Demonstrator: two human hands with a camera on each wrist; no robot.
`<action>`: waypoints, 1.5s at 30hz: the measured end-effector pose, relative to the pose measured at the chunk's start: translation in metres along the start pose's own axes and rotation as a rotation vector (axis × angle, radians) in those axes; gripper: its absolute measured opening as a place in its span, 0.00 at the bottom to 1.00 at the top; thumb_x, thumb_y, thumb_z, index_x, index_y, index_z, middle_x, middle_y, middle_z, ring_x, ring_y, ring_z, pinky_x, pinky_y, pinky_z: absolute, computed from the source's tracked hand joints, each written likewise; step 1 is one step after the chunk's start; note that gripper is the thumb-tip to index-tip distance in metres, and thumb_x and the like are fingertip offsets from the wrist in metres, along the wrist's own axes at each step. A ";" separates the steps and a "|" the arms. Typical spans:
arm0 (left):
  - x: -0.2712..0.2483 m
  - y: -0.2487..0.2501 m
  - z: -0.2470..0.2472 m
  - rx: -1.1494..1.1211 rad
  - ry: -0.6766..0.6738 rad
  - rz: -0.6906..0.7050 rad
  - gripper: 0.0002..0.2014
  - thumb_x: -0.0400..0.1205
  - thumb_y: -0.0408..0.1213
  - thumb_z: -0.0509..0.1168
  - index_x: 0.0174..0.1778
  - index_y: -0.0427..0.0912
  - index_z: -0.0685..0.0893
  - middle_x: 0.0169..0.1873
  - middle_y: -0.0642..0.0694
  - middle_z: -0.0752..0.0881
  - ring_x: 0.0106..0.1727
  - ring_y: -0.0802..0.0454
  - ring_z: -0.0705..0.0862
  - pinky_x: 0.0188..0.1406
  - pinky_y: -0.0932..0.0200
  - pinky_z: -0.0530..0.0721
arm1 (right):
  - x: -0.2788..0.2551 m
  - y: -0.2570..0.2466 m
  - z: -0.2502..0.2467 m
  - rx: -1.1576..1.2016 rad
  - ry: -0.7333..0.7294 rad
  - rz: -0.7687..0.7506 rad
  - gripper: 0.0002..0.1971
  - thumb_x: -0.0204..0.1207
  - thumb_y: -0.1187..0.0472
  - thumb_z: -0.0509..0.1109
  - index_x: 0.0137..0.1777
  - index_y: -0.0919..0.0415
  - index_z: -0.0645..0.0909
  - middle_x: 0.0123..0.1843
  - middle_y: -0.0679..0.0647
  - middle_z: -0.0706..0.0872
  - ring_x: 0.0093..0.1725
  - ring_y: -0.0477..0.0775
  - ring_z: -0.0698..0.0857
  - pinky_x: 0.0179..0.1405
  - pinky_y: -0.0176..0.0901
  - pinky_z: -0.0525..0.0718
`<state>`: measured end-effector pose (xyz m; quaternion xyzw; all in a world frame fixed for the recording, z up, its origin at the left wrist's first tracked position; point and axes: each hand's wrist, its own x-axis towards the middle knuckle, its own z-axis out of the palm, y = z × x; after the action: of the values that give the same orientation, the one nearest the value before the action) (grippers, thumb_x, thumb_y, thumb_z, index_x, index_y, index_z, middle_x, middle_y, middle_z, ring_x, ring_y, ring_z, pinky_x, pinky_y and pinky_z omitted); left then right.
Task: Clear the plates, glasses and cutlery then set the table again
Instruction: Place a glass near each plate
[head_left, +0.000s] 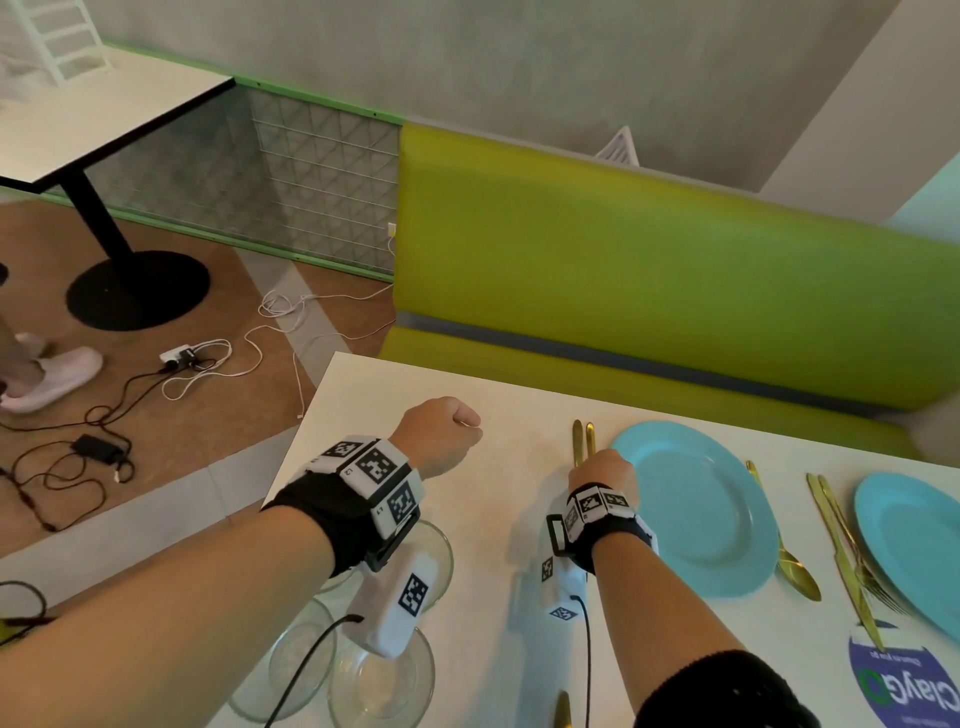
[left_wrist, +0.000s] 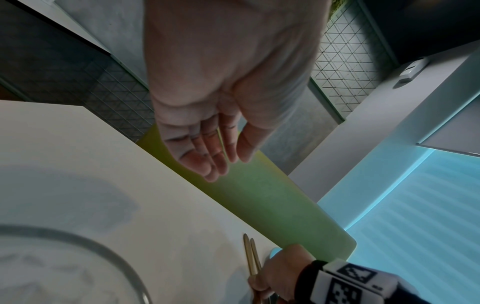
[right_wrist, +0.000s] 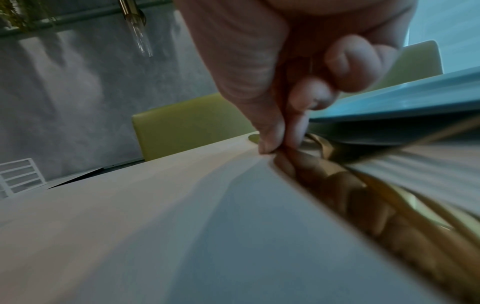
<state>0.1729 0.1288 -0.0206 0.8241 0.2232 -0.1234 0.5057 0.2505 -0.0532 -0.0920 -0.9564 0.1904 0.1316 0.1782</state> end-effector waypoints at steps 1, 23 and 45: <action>-0.001 0.000 0.000 0.000 0.002 0.002 0.06 0.82 0.38 0.62 0.53 0.46 0.80 0.59 0.42 0.84 0.62 0.43 0.83 0.59 0.52 0.82 | 0.000 0.000 0.000 -0.003 0.001 -0.001 0.10 0.79 0.67 0.62 0.53 0.68 0.84 0.54 0.63 0.88 0.54 0.63 0.88 0.48 0.48 0.85; -0.129 -0.047 -0.006 -0.101 0.316 0.173 0.13 0.82 0.34 0.63 0.63 0.40 0.79 0.53 0.46 0.83 0.54 0.50 0.80 0.52 0.63 0.73 | -0.154 0.057 -0.017 0.048 -0.232 -0.338 0.19 0.73 0.55 0.73 0.64 0.55 0.82 0.55 0.50 0.87 0.56 0.48 0.83 0.62 0.37 0.79; -0.156 -0.202 -0.016 -0.050 0.062 -0.053 0.53 0.58 0.34 0.84 0.78 0.41 0.63 0.73 0.42 0.74 0.75 0.44 0.73 0.72 0.52 0.73 | -0.257 0.064 0.073 0.383 -0.266 -0.383 0.50 0.53 0.51 0.86 0.75 0.48 0.63 0.68 0.51 0.78 0.67 0.53 0.78 0.65 0.42 0.78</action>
<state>-0.0622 0.1837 -0.1033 0.8085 0.2634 -0.1056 0.5156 -0.0189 0.0020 -0.0944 -0.8983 0.0029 0.1812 0.4002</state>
